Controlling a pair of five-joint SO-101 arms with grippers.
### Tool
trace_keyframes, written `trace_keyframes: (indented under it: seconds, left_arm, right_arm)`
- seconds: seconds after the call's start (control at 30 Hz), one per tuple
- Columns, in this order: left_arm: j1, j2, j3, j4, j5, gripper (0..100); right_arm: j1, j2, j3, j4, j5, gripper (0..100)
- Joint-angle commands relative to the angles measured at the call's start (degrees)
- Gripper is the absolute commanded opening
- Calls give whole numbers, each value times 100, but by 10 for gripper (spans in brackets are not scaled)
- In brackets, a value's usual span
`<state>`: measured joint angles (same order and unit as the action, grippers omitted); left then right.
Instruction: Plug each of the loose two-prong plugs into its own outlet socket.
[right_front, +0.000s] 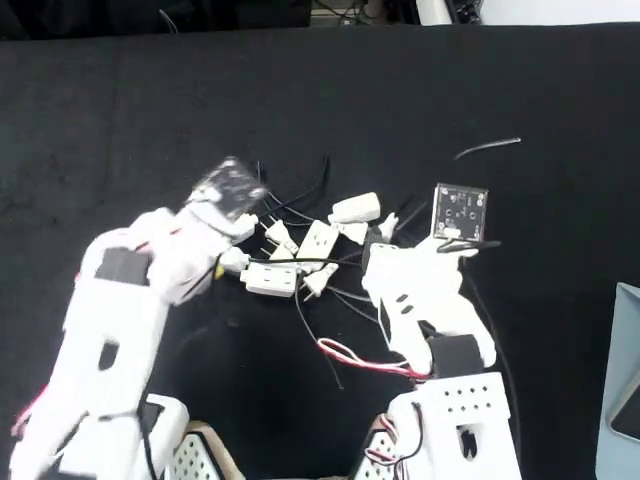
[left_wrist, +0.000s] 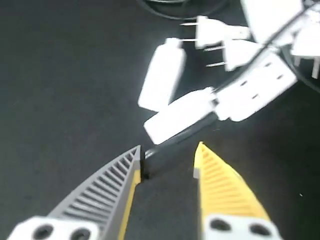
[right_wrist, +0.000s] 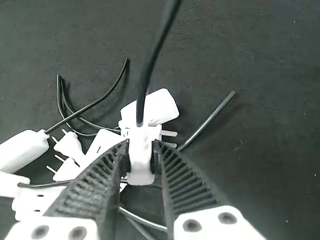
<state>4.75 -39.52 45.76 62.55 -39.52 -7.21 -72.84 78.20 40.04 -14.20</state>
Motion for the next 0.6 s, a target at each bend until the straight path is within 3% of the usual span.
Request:
trace_keyframes:
  seconds: [0.0,0.3,0.57]
  left_arm:
    - [444,1248,-796,-88,-176,245]
    - [1095,1969,-1015,-123,-202,285]
    - [1235,2822,-910,-1064,-202,286]
  right_arm:
    - [70,-66,4,-193,-70,11]
    - [62,-66,13,-176,-70,12]
    - [53,-75,66,-185,-70,12]
